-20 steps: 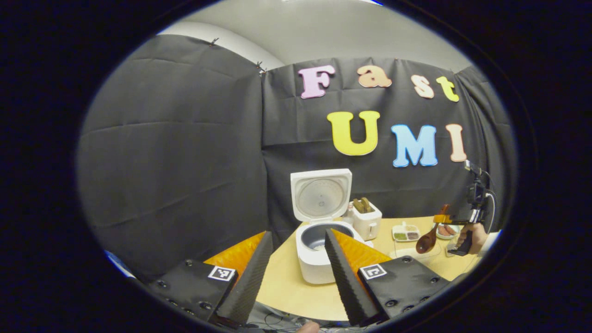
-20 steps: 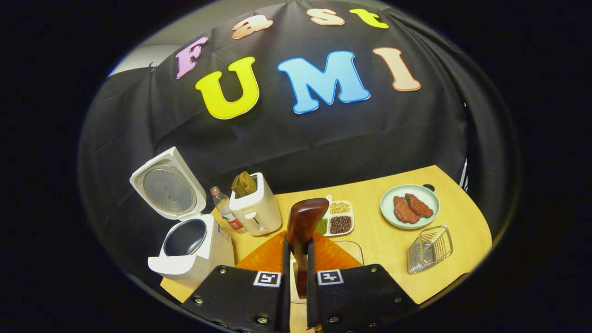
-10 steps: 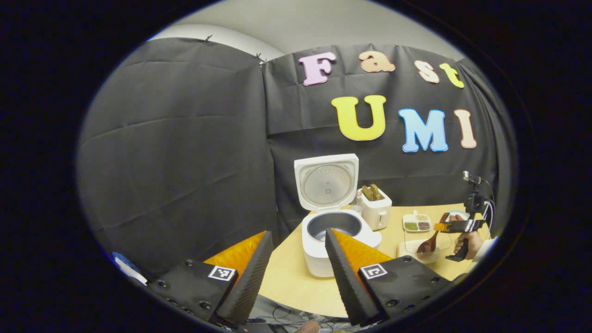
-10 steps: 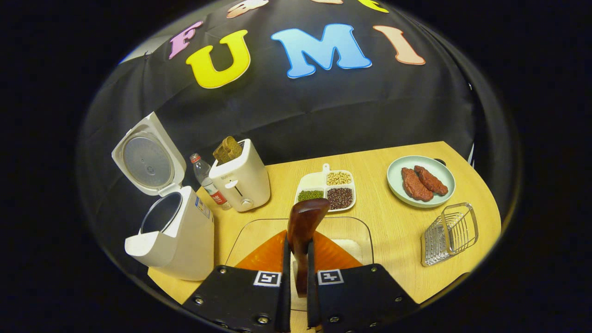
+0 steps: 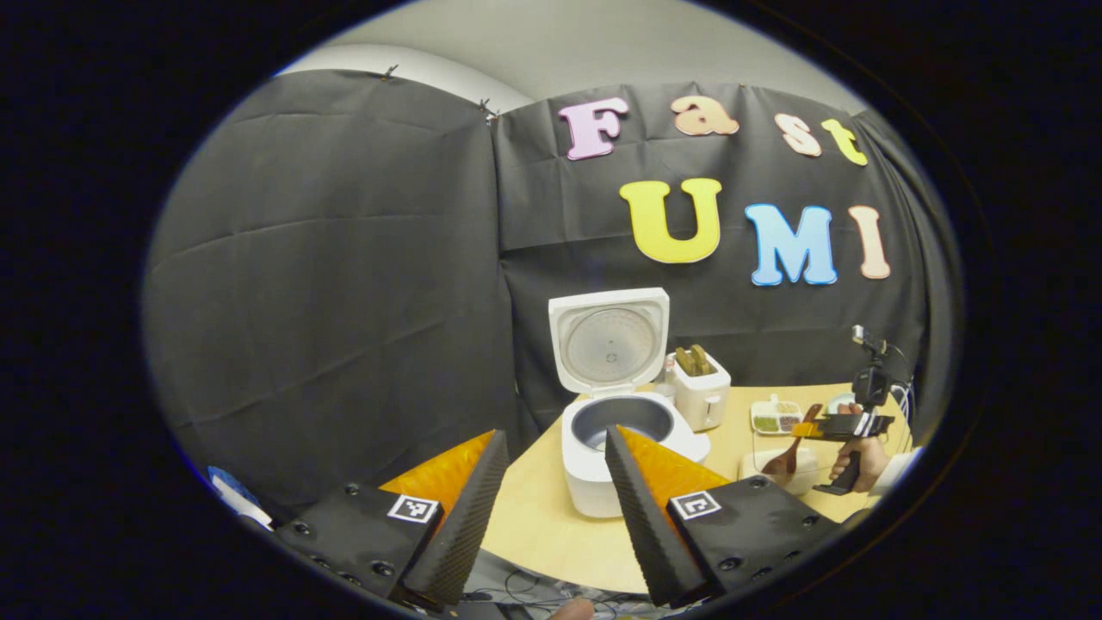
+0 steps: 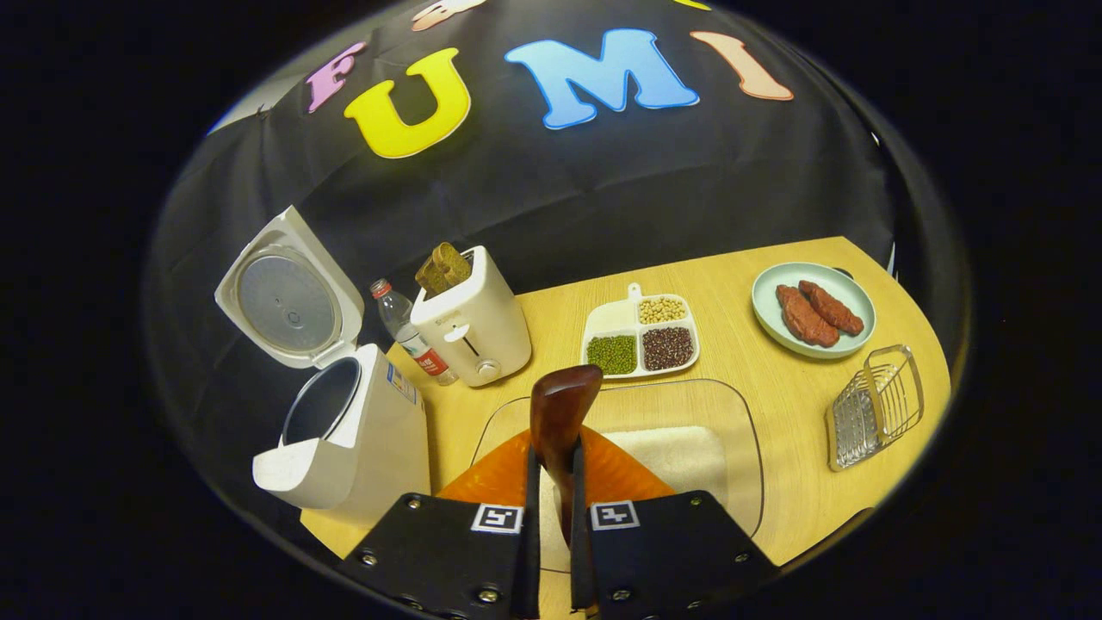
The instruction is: Close the left gripper, press the button to open the rice cooker; take a wooden spoon from the chopstick holder with the right hand, scoop a spoonful of rice and pour it into the rice cooker, then put the wooden spoon back into the chopstick holder.
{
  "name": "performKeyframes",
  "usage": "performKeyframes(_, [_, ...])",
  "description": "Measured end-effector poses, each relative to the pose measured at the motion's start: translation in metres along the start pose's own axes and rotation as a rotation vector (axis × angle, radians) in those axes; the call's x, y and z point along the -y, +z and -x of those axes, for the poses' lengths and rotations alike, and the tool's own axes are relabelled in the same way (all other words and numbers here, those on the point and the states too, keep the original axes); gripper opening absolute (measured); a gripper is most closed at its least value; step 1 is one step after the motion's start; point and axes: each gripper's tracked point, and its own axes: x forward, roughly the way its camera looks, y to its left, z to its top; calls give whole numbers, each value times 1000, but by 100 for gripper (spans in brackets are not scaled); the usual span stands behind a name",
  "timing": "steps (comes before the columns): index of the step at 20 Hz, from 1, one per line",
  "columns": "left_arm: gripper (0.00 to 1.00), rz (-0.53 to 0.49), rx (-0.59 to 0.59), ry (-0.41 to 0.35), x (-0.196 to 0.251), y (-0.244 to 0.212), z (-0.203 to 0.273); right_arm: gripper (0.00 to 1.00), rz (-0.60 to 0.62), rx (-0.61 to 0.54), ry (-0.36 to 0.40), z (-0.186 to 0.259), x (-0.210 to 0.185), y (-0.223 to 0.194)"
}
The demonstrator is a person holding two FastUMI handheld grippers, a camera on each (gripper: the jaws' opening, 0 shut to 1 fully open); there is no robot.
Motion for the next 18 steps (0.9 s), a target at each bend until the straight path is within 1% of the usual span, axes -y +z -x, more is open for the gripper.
performKeyframes(6, [86,7,-10,14,-10,-4,3,14,-238,-4,24,1,15,8])
performKeyframes(8, [86,2,-4,10,-7,-2,3,15,-253,16,22,5,20,17])
performKeyframes(14, [86,0,14,-13,2,6,4,14,-293,67,54,26,16,48])
performKeyframes(18, [86,-9,23,-21,1,8,4,14,-343,108,95,41,8,69])
